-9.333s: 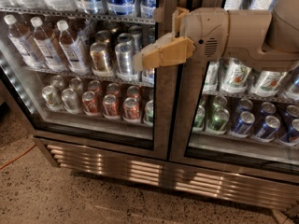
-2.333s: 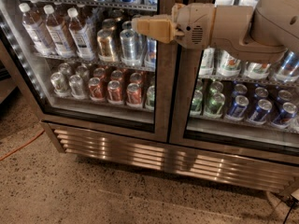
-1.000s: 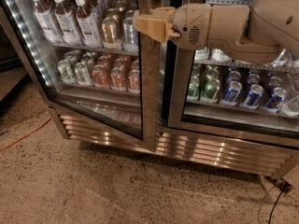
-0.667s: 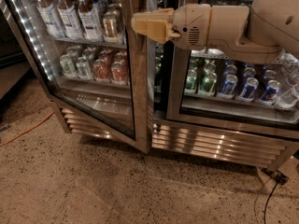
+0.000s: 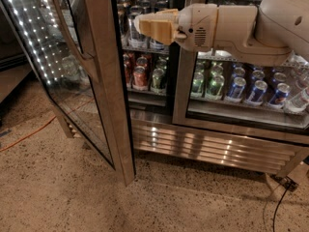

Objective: Open left fridge door

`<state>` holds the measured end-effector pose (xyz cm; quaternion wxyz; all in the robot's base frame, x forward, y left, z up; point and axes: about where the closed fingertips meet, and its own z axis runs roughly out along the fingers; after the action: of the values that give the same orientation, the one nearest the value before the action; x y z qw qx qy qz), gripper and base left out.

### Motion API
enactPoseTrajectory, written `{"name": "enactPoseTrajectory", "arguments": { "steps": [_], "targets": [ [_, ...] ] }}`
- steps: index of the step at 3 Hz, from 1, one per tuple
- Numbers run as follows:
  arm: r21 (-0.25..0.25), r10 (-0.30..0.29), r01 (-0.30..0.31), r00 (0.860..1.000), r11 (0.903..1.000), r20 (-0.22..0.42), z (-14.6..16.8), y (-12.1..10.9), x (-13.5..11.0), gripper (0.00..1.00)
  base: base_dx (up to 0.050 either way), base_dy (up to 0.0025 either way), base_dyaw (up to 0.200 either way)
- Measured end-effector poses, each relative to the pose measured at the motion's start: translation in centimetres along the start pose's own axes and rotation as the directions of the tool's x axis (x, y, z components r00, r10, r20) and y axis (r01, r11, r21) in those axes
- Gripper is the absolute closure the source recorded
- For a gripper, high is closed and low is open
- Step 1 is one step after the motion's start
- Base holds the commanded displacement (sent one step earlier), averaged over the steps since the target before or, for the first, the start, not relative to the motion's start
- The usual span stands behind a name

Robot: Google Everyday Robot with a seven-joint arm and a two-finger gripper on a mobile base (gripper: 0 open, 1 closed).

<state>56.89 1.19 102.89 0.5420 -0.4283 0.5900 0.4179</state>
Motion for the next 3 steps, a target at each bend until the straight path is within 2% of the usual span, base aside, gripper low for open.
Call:
{"name": "enactPoseTrajectory", "arguments": {
  "steps": [2,3],
  "targets": [
    [0.0,0.0,0.0,1.0,1.0,0.0,0.0,0.0,0.0,1.0,-0.033,-0.00254,0.15],
    [0.0,0.0,0.0,1.0,1.0,0.0,0.0,0.0,0.0,1.0,0.022,-0.00198,-0.178]
  ]
}}
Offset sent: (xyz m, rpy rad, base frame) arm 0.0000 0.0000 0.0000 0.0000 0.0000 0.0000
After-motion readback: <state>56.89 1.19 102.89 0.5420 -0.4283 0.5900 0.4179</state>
